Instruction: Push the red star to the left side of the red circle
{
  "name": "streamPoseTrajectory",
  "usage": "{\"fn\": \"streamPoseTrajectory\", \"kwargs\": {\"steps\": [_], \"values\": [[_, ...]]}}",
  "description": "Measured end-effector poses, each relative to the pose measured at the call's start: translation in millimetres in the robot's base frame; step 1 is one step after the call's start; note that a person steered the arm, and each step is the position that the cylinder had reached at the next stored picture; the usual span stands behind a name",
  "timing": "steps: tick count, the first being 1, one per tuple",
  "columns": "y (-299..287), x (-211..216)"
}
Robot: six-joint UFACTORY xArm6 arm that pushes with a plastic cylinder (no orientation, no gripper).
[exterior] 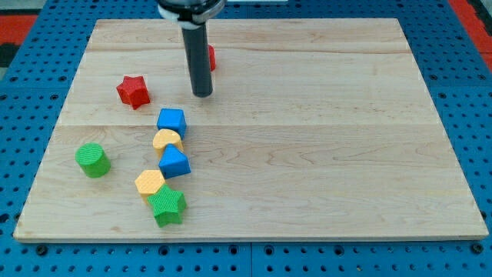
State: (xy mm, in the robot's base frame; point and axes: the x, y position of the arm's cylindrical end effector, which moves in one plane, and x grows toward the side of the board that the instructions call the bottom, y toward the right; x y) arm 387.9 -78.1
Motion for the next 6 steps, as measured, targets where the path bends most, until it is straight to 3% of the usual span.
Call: {"fn": "streamPoseTrajectory", "kwargs": {"steps": [3, 4, 6], "values": [[-149, 10], [-174, -10], [-54, -35]]}}
